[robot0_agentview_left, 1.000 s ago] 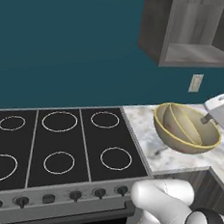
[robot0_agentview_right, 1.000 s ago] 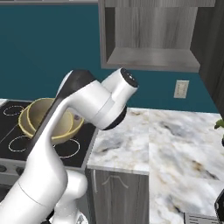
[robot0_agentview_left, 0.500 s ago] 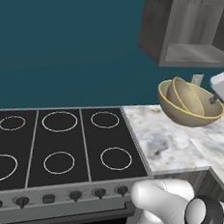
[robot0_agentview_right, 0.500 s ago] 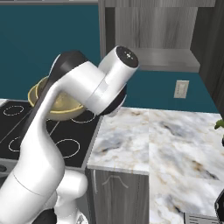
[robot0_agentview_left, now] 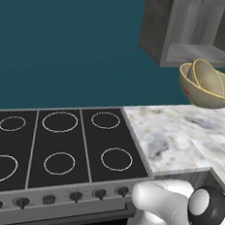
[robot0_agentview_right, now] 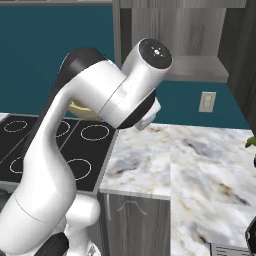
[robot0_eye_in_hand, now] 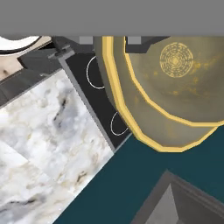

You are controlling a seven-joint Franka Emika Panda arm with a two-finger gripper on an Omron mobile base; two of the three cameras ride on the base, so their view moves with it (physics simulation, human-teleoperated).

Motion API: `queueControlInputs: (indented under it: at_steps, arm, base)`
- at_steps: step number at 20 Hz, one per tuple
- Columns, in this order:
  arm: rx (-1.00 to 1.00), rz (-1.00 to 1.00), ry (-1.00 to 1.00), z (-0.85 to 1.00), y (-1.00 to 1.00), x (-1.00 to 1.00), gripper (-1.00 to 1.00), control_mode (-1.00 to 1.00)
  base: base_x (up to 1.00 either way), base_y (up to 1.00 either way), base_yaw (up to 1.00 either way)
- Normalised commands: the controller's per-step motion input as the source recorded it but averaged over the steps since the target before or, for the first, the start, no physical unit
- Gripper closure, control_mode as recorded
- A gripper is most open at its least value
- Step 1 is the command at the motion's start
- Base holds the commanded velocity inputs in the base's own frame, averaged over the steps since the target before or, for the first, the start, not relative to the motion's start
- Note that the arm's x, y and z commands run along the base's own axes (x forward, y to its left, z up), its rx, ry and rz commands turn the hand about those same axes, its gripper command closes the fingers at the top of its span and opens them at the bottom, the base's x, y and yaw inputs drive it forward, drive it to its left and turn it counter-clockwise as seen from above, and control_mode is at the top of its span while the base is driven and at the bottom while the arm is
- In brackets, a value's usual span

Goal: Pick up the bowls on the counter and stack them on top of one another in the open cabinet. Place the smaller bowl on top of the larger bowl.

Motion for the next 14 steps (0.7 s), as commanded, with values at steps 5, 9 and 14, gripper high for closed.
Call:
queueControlInputs:
  at_steps: [5, 9, 14]
  arm:
    - [0.06, -0.33, 0.00, 0.28, -0.50, 0.07, 1.00, -1.00]
    - [0.07, -0.34, 0.01, 0.27, -0.53, 0.11, 1.00, -1.00]
    - [0.08, -0.30, 0.00, 0.26, -0.54, 0.08, 1.00, -1.00]
  base:
    - [0.00, 0.00, 0.00]
    - [0.00, 0.00, 0.00]
    - [0.00, 0.00, 0.00]
